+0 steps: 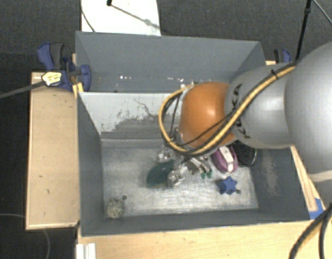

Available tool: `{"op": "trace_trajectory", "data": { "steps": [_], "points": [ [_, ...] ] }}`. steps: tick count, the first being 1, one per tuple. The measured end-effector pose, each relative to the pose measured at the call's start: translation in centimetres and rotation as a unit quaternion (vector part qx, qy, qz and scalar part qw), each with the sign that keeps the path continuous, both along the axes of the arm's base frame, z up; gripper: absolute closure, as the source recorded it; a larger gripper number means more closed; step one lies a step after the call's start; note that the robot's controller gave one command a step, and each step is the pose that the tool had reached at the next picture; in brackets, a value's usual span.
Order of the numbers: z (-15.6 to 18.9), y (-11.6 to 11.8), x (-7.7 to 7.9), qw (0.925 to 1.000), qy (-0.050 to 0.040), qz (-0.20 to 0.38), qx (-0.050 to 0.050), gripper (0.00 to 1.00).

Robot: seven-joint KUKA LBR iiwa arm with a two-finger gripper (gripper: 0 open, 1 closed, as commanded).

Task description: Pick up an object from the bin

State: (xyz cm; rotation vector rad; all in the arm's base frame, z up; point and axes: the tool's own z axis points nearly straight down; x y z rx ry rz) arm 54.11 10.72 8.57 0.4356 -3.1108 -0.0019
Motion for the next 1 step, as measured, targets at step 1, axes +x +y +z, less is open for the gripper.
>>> {"op": "trace_trajectory", "data": {
  "steps": [1],
  "points": [
    [13.1,0.33,-0.36,1.0,-0.0052,0.005,0.001,1.0]
  ]
}}
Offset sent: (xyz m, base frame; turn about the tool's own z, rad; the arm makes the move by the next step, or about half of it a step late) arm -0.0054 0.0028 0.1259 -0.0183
